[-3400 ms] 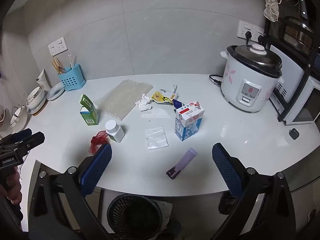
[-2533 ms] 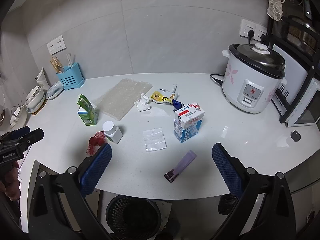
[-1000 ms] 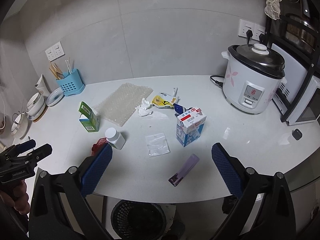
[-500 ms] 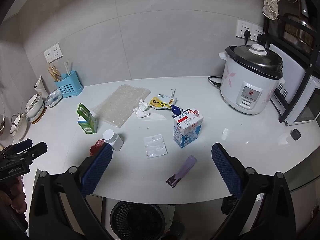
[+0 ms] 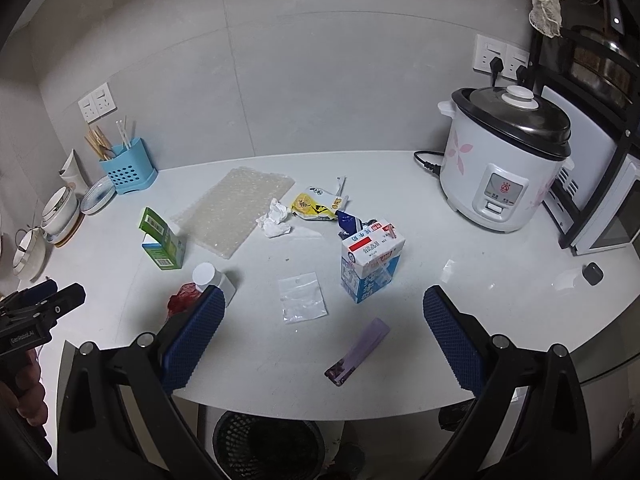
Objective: Collect trash
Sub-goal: 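Grasp the green juice carton with the left tool while the right tool grasps the milk carton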
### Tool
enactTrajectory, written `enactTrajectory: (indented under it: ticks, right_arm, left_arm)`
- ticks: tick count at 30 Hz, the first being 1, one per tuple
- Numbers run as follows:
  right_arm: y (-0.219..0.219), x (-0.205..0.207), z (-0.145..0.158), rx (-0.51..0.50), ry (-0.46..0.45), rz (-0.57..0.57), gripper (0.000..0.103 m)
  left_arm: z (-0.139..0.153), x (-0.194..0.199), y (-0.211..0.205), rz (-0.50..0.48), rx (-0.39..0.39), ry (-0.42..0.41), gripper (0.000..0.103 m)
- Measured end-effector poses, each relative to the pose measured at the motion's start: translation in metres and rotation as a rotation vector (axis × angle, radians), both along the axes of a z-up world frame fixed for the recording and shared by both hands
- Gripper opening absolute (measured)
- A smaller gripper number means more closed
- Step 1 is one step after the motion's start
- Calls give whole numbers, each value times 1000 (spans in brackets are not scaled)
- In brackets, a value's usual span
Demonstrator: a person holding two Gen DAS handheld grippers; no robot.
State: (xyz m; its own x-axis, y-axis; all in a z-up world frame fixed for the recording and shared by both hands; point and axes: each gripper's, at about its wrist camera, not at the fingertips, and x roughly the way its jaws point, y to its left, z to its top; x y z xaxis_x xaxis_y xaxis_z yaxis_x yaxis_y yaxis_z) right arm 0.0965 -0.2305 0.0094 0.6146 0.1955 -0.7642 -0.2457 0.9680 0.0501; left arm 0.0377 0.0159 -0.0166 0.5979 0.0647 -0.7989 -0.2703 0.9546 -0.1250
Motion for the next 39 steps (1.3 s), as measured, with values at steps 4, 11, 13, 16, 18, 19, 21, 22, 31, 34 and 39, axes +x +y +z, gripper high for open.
enactTrajectory:
  ticks: [4, 11, 13, 16, 18, 19, 21, 22, 31, 34, 39]
  right_arm:
    - [2, 17, -10, -8, 9, -12, 96]
    - [6, 52, -35, -45, 25, -36, 96]
    - [6, 63, -45, -55, 38, -36, 95]
    - [4, 79, -63, -57, 74, -41, 94]
    - [3, 87, -75, -62, 89, -44, 92]
    - [2, 92, -82, -67, 88, -48, 92]
    - [2, 97, -91, -78, 68, -51, 92]
    - [2, 100, -96, -88, 56, -48, 92]
    - [-11, 121, -117, -54, 32, -11, 92]
    - [-11, 126, -123, -60, 36, 7, 92]
    - [-7, 135, -138, -87, 41, 23, 92]
  left_arm:
    - [-12, 14, 14, 37, -1, 10, 97]
    - [-27, 50, 30, 57, 19, 31, 97]
    - [-35, 61, 35, 63, 21, 40, 97]
    - [-51, 81, 44, 72, 26, 60, 97]
    - [-62, 91, 50, 82, 40, 61, 97]
    - [-67, 96, 53, 88, 47, 66, 97]
    - [-79, 108, 59, 99, 46, 74, 97]
    - [-84, 112, 61, 103, 46, 78, 97]
    - [-115, 143, 67, 115, 83, 66, 97]
    - [-126, 151, 66, 113, 98, 77, 92]
    - [-141, 163, 66, 121, 123, 105, 75]
